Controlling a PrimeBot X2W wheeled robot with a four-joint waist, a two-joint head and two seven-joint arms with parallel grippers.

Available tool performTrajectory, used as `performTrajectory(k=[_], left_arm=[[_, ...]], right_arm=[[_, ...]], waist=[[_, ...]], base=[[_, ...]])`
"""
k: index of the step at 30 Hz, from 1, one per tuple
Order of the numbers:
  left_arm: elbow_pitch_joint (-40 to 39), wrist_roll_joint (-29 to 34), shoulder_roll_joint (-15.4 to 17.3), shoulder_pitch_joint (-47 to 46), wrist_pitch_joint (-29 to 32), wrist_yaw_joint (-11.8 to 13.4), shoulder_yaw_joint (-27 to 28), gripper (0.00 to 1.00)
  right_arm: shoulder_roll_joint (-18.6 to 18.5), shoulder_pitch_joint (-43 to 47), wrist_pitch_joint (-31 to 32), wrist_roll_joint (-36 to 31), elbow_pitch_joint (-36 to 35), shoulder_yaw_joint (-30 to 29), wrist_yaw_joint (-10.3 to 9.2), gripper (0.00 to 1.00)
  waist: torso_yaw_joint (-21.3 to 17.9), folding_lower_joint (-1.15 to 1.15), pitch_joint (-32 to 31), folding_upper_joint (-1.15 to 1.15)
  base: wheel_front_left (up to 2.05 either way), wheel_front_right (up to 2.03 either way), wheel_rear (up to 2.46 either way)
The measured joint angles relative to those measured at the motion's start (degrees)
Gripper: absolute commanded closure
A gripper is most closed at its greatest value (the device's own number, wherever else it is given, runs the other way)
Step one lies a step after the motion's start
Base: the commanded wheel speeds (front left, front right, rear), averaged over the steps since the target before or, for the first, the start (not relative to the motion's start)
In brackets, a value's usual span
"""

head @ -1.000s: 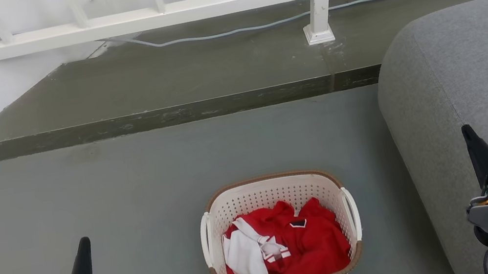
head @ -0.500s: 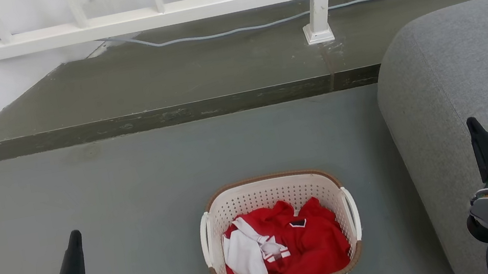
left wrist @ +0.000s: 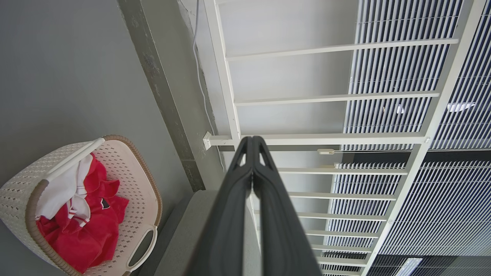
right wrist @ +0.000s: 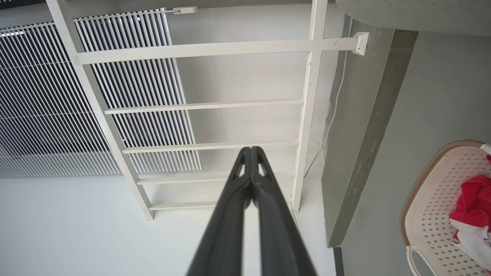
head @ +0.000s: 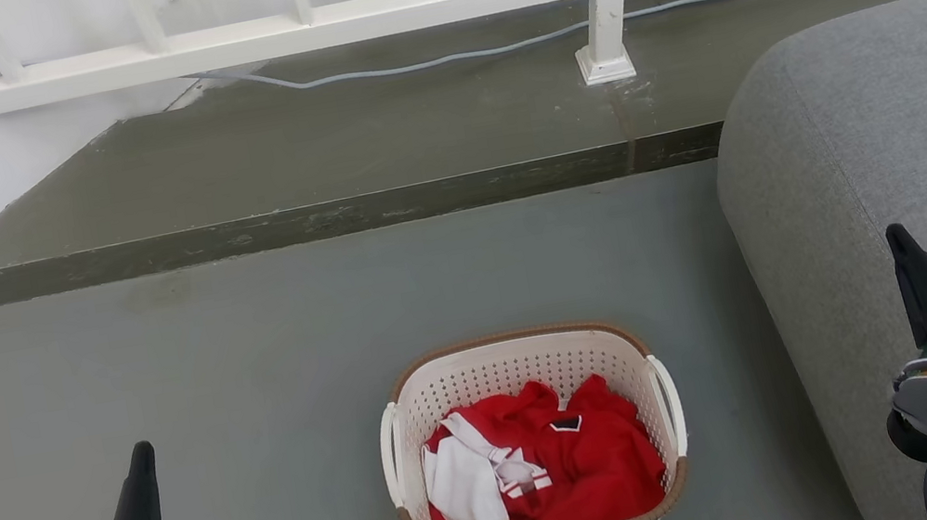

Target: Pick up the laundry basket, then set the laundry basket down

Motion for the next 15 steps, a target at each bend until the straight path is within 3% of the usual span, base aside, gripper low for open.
performTrajectory(k=[15], left_arm=[[0.4, 0.0, 0.0, -0.3, 0.1, -0.3, 0.1, 1.0]], right_arm=[[0.0, 0.0, 0.0, 0.0, 0.2, 0.0, 0.0, 1.0]], waist=[[0.0, 0.0, 0.0, 0.0]], base=[[0.0, 0.0, 0.0]])
